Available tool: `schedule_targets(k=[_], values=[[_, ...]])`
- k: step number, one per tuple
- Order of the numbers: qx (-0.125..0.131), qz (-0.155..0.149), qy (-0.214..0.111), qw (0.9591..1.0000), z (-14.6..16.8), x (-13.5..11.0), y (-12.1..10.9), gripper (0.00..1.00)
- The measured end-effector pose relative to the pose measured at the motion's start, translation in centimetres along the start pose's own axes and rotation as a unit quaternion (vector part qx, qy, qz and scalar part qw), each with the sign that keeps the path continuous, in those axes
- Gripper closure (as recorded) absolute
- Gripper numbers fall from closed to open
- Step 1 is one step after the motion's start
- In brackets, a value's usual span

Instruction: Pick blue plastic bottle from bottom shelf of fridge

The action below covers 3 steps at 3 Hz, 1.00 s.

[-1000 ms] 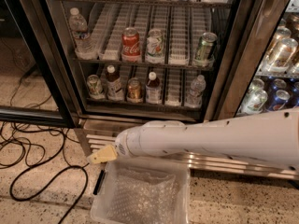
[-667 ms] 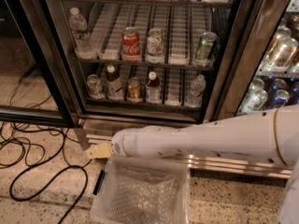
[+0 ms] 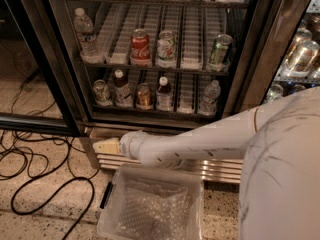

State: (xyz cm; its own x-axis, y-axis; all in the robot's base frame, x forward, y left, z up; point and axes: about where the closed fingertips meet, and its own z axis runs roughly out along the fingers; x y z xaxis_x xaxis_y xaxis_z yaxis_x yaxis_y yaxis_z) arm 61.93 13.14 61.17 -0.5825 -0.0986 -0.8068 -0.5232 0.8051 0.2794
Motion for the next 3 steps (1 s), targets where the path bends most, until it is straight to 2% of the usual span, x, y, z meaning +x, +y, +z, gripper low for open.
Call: schedule_targets(k=[1,2,3], values=[[-0.005,-0.002,0.003,1.0,-0.1,0.1,0.3,0.0],[-0.012,-0.004,-0.013,0.9998,0.6,0.0,0.7,0.0],[0.015,-0.013,-0.04,0.999,3.1,-1.1,-0.3,0.0]])
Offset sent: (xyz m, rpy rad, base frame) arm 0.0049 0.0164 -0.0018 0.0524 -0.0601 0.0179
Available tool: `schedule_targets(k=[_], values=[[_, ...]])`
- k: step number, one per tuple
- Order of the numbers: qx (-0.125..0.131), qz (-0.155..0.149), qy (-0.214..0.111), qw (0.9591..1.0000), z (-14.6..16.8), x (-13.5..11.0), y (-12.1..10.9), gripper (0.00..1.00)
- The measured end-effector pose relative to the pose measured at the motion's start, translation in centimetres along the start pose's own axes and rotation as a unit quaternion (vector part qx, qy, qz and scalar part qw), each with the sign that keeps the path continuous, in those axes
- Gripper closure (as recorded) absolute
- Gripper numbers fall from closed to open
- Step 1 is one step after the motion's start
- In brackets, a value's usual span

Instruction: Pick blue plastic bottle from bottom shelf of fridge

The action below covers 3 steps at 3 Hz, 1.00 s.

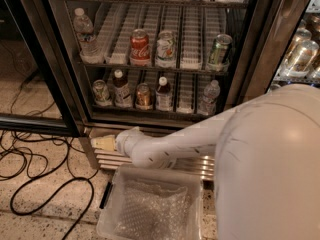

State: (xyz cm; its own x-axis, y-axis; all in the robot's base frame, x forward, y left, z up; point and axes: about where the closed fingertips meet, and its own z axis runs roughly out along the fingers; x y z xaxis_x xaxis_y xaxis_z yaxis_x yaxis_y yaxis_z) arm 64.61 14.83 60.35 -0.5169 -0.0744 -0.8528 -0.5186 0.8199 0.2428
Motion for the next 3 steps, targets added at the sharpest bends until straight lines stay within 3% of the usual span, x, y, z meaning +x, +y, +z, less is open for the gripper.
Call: schedule_targets(k=[2,3], values=[[0.062,-0.005,-0.031,0.9975,5.1,-2.1,-2.4,0.0],[0.063,-0.005,-0.032,0.9975,5.1,-2.2,-2.4,0.0]])
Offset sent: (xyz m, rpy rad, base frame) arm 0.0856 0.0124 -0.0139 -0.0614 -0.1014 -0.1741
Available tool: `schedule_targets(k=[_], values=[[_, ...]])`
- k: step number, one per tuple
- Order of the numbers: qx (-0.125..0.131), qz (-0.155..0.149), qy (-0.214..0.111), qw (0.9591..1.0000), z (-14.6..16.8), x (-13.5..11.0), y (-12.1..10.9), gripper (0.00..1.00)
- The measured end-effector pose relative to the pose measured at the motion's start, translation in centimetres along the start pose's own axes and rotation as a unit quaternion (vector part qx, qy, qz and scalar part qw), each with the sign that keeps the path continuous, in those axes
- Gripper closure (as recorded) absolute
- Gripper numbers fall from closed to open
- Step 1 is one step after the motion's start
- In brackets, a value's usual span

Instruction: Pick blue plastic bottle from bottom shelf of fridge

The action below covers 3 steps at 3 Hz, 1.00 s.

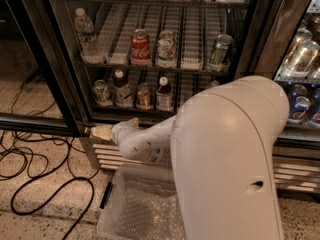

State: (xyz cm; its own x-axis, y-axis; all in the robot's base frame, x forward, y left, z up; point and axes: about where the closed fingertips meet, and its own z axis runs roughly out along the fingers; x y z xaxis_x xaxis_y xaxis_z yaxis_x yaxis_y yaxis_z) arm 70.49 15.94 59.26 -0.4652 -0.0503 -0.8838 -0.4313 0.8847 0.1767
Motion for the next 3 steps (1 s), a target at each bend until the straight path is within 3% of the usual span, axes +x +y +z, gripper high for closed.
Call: schedule_targets(k=[1,2,3], values=[[0.006,0.002,-0.021,0.9998,0.6,-0.6,0.1,0.0],[0.036,0.012,-0.054,0.9978,2.4,-2.1,-0.9,0.0],[0.071,0.019,-0.072,0.9947,4.0,-2.9,-2.4,0.13]])
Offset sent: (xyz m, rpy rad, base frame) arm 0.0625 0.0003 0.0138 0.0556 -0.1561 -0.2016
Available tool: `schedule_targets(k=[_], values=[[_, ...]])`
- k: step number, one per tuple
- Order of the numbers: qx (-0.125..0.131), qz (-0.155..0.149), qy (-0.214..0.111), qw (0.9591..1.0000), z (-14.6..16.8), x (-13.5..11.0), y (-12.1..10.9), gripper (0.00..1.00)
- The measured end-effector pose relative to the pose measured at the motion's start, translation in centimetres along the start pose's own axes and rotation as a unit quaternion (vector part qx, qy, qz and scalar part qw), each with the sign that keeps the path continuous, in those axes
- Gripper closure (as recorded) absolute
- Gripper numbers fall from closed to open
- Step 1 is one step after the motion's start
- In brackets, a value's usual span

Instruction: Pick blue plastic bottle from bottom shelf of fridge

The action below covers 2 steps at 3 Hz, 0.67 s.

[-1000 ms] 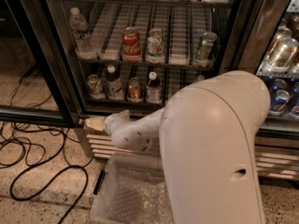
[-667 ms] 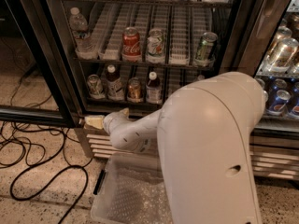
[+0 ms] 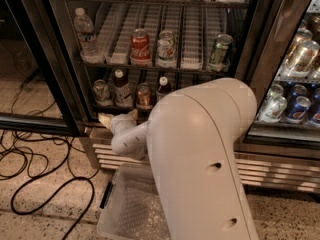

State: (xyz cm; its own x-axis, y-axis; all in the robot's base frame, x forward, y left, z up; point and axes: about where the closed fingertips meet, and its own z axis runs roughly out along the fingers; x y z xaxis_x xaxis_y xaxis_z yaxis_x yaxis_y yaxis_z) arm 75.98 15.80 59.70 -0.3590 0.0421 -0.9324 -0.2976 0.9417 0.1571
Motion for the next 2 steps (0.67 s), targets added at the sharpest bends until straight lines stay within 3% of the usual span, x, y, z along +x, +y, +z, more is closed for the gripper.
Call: schedule_targets(k=[2], values=[[0.045,-0.017,-0.02,0.9986,2.3,-0.2,-1.4,0.18]])
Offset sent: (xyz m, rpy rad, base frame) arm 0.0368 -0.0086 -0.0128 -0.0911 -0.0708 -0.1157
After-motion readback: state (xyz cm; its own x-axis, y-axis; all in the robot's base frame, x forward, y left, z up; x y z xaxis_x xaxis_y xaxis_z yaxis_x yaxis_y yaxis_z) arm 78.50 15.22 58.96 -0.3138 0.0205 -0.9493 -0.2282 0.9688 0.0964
